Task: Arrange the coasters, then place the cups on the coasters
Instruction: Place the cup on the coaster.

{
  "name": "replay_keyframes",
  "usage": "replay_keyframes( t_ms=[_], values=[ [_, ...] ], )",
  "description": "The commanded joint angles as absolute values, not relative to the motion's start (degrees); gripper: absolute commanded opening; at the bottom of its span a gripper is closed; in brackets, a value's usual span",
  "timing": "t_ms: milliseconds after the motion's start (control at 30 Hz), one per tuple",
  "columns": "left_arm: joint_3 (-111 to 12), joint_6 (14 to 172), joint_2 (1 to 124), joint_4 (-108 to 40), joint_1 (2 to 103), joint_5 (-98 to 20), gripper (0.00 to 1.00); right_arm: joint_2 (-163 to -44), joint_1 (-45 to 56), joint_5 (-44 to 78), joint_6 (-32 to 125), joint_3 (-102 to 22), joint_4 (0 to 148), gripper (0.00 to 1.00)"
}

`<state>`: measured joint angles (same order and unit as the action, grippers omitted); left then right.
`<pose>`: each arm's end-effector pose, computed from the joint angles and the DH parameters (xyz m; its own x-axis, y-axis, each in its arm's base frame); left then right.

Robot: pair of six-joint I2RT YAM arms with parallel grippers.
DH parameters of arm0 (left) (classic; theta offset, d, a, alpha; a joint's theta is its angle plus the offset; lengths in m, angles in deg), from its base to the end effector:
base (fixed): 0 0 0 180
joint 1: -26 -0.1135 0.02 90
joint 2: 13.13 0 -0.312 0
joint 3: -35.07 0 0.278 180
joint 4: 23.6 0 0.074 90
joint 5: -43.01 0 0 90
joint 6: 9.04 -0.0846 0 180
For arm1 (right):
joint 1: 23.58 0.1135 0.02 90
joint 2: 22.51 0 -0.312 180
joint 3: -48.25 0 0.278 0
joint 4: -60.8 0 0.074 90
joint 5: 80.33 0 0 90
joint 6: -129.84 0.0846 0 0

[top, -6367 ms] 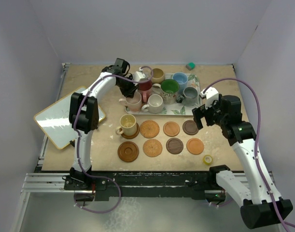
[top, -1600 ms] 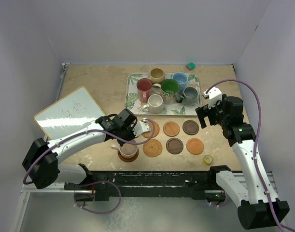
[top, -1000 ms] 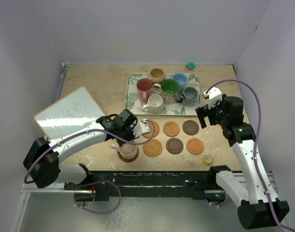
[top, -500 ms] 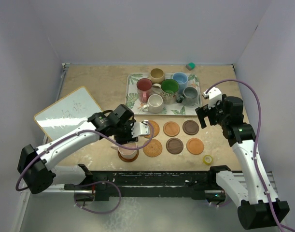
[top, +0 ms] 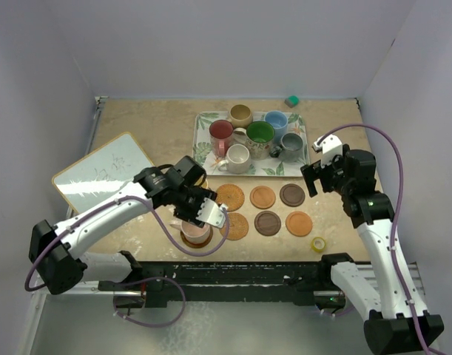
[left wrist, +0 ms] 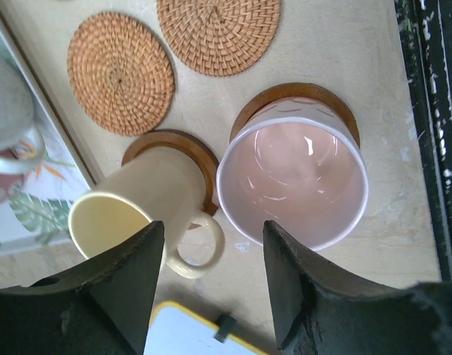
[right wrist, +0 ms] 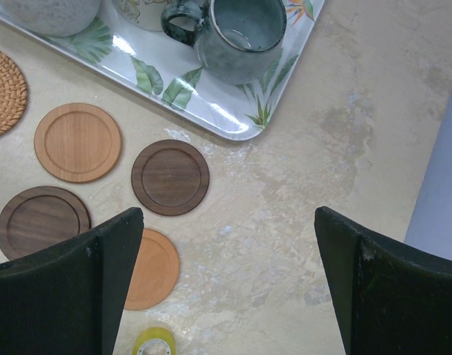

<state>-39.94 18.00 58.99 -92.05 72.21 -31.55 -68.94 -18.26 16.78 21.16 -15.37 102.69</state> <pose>0.1680 -0.2078 0.2828 0.4013 0.8221 -0.4040 0.9121 -0.3183 0.2583 0.2121 0.0303 0.3557 -0.3288 -0.3498 -0.8772 -0.3265 0.9137 -0.2420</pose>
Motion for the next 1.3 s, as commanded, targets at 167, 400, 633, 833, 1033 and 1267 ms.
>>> replay_keyframes(
  t_ms=[167,400,633,833,1033,1267],
  values=[
    [-43.32,3.92,66.41,-93.91,72.39,-23.92,0.53,-68.12,-18.42,18.02,20.45,-15.56,100.97,1.0],
    [-44.16,3.85,70.68,-93.84,72.38,-22.2,0.5,-67.87,-18.41,18.19,20.34,-15.57,101.03,1.0],
    [-43.46,4.42,73.3,-93.78,72.38,-20.96,0.37,-67.94,-18.42,18.46,20.34,-15.55,101.03,1.0],
    [-43.0,6.95,74.81,-92.67,72.39,-20.55,0.2,-67.77,-18.4,18.69,20.41,-15.47,101.12,1.0],
    [-43.0,10.63,73.58,-92.49,72.4,-21.33,0.11,-67.84,-18.4,18.96,20.41,-15.47,101.21,1.0],
    [-41.13,16.44,71.82,-90.06,72.35,-22.66,0.04,-67.94,-18.4,18.98,20.36,-15.46,101.21,1.0]
  ],
)
